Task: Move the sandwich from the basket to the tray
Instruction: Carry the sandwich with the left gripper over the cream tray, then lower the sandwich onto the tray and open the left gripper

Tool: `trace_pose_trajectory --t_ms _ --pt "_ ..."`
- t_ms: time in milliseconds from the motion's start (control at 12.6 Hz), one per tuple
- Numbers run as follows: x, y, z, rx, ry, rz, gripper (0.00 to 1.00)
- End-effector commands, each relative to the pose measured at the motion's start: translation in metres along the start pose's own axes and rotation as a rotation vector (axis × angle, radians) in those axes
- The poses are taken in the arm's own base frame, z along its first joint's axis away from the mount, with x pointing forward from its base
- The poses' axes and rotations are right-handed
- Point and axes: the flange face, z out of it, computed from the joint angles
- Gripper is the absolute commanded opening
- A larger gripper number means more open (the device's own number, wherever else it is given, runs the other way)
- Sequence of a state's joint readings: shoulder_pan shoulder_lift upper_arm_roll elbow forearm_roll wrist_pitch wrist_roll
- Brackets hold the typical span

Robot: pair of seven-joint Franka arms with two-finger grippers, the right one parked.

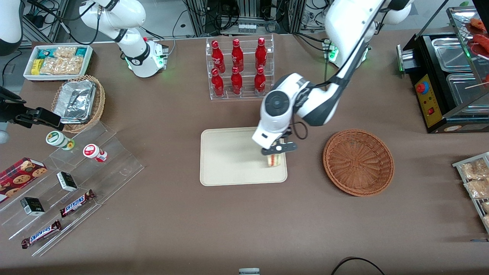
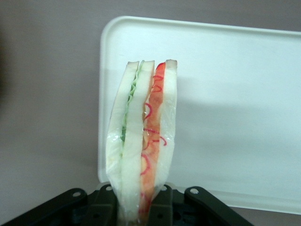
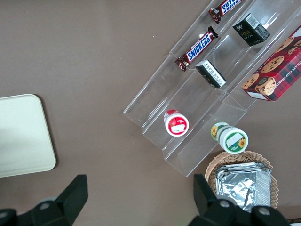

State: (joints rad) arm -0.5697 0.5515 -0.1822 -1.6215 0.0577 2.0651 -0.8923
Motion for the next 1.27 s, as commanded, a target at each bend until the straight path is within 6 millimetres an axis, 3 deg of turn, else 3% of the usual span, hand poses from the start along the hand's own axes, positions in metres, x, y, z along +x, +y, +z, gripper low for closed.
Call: trace_pose_trajectory --t_ms 0,476,1111,1190 --pt "-0.006 0.05 0.012 0.005 0.0 -0.012 0.0" --pt "-0.014 0.089 0.044 0.014 0.029 -0.028 0.0" --pt "-0.011 0.093 0.064 0.016 0.042 -0.132 0.0" --pt "-0.01 0.093 0.064 0.014 0.042 -0.141 0.08"
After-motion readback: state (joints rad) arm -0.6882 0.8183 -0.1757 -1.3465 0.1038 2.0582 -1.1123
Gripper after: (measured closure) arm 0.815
